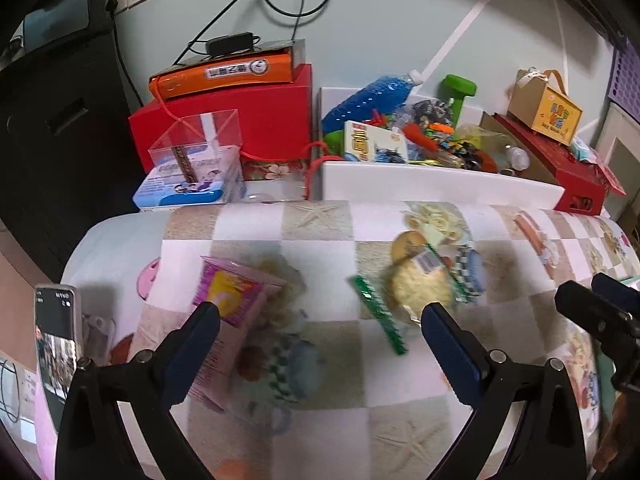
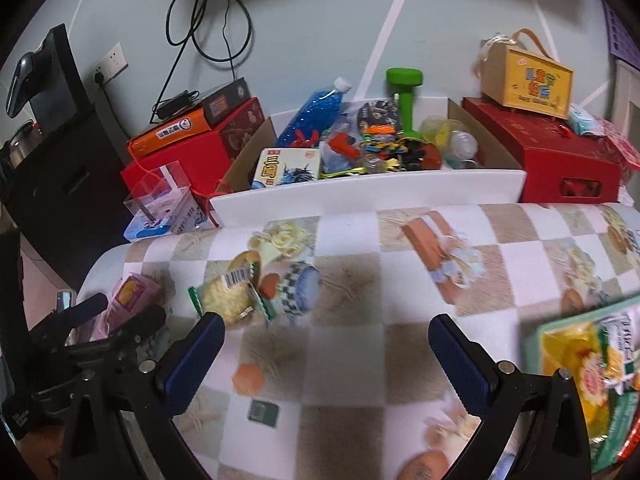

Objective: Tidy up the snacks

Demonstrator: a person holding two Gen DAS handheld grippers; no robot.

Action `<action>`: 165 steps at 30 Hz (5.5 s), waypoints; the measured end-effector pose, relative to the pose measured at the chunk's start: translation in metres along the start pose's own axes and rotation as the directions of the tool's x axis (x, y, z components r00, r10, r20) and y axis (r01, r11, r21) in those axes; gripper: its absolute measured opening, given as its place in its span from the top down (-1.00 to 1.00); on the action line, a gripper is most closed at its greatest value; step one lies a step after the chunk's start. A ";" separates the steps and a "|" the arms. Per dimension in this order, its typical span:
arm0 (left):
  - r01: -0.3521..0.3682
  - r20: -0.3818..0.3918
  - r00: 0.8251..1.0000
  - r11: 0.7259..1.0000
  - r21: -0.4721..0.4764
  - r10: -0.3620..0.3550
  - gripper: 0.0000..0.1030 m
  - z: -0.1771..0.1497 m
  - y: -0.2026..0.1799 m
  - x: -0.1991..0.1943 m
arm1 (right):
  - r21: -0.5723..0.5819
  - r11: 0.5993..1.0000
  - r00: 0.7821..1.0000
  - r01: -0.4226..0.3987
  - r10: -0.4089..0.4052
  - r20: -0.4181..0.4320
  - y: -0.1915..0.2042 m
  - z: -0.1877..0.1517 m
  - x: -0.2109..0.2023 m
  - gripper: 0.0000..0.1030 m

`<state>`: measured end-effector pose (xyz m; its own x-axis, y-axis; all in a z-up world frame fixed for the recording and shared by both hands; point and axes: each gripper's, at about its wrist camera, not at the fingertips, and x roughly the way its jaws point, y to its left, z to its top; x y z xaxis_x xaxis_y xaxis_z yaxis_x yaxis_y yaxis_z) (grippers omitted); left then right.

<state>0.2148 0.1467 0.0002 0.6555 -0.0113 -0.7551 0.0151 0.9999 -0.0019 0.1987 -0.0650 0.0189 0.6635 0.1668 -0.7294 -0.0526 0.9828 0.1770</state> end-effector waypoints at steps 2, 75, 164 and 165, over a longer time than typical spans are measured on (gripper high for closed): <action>-0.012 0.002 1.000 1.000 -0.016 0.012 -0.95 0.001 0.011 0.002 | -0.001 1.000 1.000 -0.012 0.012 -0.006 0.007 0.002 0.009 -1.00; 0.069 -0.055 0.995 0.982 -0.173 -0.079 0.19 -0.011 0.055 0.045 | -0.317 0.948 0.998 -0.023 0.001 -0.069 0.090 -0.018 0.097 -0.12; 0.471 -0.235 0.878 0.836 0.280 -0.416 0.19 -0.072 -0.354 -0.087 | 0.396 0.878 0.959 0.270 -0.281 -0.030 -0.274 -0.088 -0.172 -0.12; 0.470 -0.238 0.879 0.836 0.282 -0.414 0.19 -0.073 -0.357 -0.086 | 0.398 0.877 0.960 0.268 -0.279 -0.032 -0.275 -0.088 -0.171 -0.12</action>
<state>0.0980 -0.2086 0.0181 0.3901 -0.4211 -0.8188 0.5335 0.8282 -0.1718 0.0339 -0.3568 0.0370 0.6273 -0.1112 -0.7708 0.4288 0.8755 0.2228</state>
